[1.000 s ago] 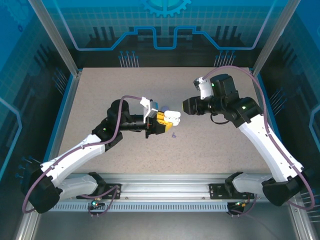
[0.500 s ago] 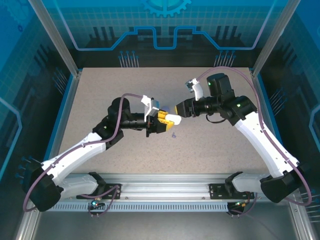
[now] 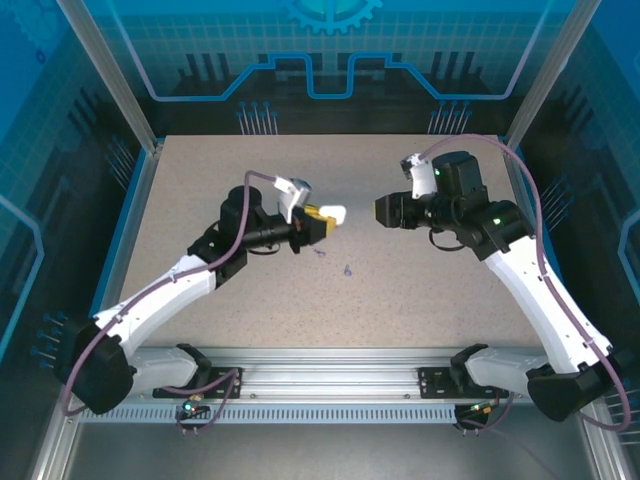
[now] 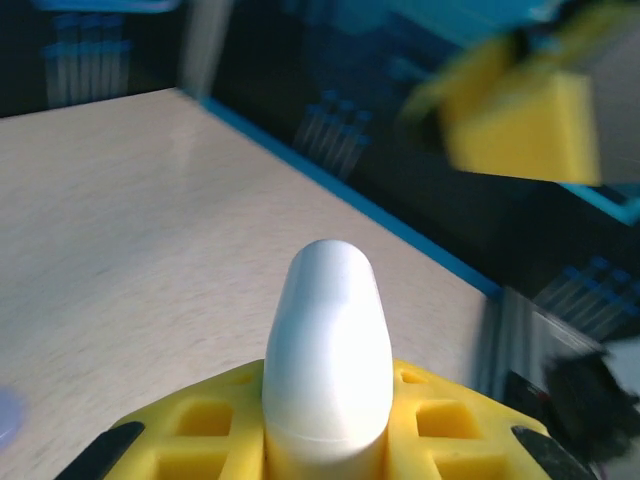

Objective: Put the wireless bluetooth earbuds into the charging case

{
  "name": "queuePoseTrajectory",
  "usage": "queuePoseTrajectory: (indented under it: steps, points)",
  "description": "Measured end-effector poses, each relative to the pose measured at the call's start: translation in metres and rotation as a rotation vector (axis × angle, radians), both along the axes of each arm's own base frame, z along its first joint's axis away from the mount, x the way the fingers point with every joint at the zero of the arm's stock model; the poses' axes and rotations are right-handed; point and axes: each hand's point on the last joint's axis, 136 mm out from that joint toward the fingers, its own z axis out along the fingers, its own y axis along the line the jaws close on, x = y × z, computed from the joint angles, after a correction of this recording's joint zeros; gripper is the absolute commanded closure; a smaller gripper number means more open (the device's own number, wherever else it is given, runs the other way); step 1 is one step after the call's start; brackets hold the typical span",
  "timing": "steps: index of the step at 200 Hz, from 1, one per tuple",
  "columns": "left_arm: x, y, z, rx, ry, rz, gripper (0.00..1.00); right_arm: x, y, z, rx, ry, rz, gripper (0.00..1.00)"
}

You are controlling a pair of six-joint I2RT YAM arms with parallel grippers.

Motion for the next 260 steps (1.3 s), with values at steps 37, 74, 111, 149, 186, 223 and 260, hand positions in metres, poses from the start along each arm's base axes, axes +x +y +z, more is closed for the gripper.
queuePoseTrajectory:
  steps: [37, 74, 111, 149, 186, 223, 260]
  points:
    - [0.053, 0.048, -0.072, 0.032, 0.27, 0.268, 1.0, 0.0, -0.01, -0.011, -0.037, 0.02, -0.042, 0.45]
    - [0.063, 0.075, -0.155, 0.109, 0.499, 0.419, 1.0, -0.001, -0.012, -0.017, -0.05, 0.033, -0.048, 0.45]
    - [0.066, 0.096, -0.211, 0.15, 0.659, 0.528, 1.0, -0.001, -0.012, -0.017, -0.05, 0.034, -0.048, 0.45]
    - [0.063, 0.108, -0.249, 0.188, 0.773, 0.58, 0.99, -0.002, -0.013, -0.02, -0.053, 0.041, -0.048, 0.45]
    - [0.077, 0.111, -0.249, 0.174, 0.788, 0.604, 0.91, -0.002, -0.013, -0.02, -0.053, 0.041, -0.048, 0.45]
    - [0.08, 0.112, -0.25, 0.164, 0.795, 0.619, 0.63, -0.002, -0.013, -0.02, -0.054, 0.042, -0.048, 0.45]
    - [0.076, 0.126, -0.256, 0.201, 0.815, 0.687, 0.38, -0.001, -0.013, -0.021, -0.055, 0.043, -0.048, 0.43]
